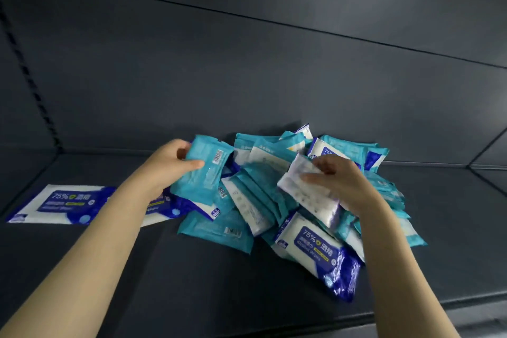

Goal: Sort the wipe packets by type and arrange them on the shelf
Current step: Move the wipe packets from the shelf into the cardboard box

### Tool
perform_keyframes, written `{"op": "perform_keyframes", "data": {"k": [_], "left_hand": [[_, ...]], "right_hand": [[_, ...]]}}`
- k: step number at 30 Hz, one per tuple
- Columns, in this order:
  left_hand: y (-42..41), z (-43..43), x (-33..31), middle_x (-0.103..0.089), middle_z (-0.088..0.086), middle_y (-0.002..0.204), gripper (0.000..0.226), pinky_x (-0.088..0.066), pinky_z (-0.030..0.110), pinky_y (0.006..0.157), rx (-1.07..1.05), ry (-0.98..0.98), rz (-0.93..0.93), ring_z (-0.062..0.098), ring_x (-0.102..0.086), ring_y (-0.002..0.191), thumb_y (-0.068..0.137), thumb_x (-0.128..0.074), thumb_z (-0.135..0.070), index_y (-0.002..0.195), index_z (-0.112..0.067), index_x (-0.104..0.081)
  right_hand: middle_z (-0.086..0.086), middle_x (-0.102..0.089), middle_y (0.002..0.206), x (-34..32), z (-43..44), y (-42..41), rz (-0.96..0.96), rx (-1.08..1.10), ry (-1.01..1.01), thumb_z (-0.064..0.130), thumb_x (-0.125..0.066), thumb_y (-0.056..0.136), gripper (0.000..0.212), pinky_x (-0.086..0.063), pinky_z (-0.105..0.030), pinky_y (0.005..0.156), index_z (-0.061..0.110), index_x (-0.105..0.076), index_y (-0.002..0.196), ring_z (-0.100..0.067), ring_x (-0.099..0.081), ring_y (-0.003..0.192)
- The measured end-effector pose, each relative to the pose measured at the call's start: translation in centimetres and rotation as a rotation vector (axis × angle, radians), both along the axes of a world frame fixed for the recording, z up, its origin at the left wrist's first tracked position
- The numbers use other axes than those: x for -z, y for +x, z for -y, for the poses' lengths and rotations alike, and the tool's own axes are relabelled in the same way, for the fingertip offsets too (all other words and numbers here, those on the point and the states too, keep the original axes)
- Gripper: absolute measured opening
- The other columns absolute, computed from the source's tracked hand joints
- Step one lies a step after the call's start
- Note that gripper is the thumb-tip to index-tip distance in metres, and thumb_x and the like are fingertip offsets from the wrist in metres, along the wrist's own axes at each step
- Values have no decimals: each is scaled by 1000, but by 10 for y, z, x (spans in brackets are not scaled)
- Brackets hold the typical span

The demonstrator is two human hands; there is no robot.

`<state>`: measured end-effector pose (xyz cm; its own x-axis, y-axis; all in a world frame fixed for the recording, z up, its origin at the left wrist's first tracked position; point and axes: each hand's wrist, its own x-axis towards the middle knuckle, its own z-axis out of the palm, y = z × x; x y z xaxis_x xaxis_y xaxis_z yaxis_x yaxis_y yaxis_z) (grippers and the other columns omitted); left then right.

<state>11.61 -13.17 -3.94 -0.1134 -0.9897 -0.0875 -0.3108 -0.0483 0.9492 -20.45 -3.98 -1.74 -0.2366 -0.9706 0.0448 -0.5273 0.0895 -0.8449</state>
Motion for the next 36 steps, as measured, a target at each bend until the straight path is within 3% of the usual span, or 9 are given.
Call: {"op": "perform_keyframes", "data": {"k": [3,7,10,15,20,24,28,33,36], "left_hand": [[20,-5,-7,-65,0,97,29,-51,32,69,-73,-19,-192,15,-64,84,91,-66,-7,118,-15,-59],[70,-9,-14,-70,7,104,21,-54,37,80,-55,-27,-193,22,-67,90,90,-68,-8,108,-18,-66],[101,-17,-15,-72,3,101,20,-53,36,80,0,-29,-113,19,-69,90,89,-69,-8,98,-26,-67],[114,-27,5,-75,-8,100,21,-55,34,86,166,-13,72,10,-71,94,89,-70,-20,110,-28,-70],[109,-26,8,-65,-18,109,24,-54,34,85,281,-42,388,1,-64,96,90,-66,-40,114,-37,-62],[106,-30,14,-63,-20,110,28,-52,35,90,374,-55,471,0,-61,101,84,-72,-44,107,-39,-59],[99,-30,12,-58,-13,110,34,-50,31,81,353,-63,450,7,-59,98,80,-79,-33,103,-34,-54],[104,-31,9,-60,-3,114,60,-54,36,85,274,68,321,15,-63,97,78,-82,-23,130,-28,-52],[108,-30,11,-72,6,103,31,-59,42,81,227,144,200,21,-71,88,79,-81,-17,108,-15,-69]], "right_hand": [[2,-71,76,-5,11,24,171,38,-58,20,-80,82,18,-53,-30,54,11,-73,95,-15,-64,66],[0,-57,68,14,27,61,-21,76,5,30,-76,86,27,-40,-21,51,3,-73,90,-13,-49,62],[0,-68,77,23,30,73,113,179,10,37,-75,86,29,-46,-27,63,11,-75,99,-13,-58,67],[-9,-76,95,18,30,72,237,121,166,41,-76,84,34,-58,-40,81,14,-72,105,-24,-70,84],[-7,-77,98,12,22,72,217,-27,157,30,-78,82,33,-52,-29,55,17,-71,111,-22,-73,77],[-1,-78,90,6,17,75,160,7,105,26,-79,83,22,-54,-28,53,20,-70,102,-21,-75,71],[-1,-76,100,2,17,77,58,2,215,37,-81,79,38,-56,-35,70,24,-66,112,-20,-74,83],[5,-60,106,-8,11,85,2,28,280,38,-83,76,57,-51,-34,76,33,-46,119,-18,-66,91],[3,-66,112,-6,10,88,-55,25,234,40,-89,67,60,-54,-42,90,27,-54,115,-19,-68,97]]}}
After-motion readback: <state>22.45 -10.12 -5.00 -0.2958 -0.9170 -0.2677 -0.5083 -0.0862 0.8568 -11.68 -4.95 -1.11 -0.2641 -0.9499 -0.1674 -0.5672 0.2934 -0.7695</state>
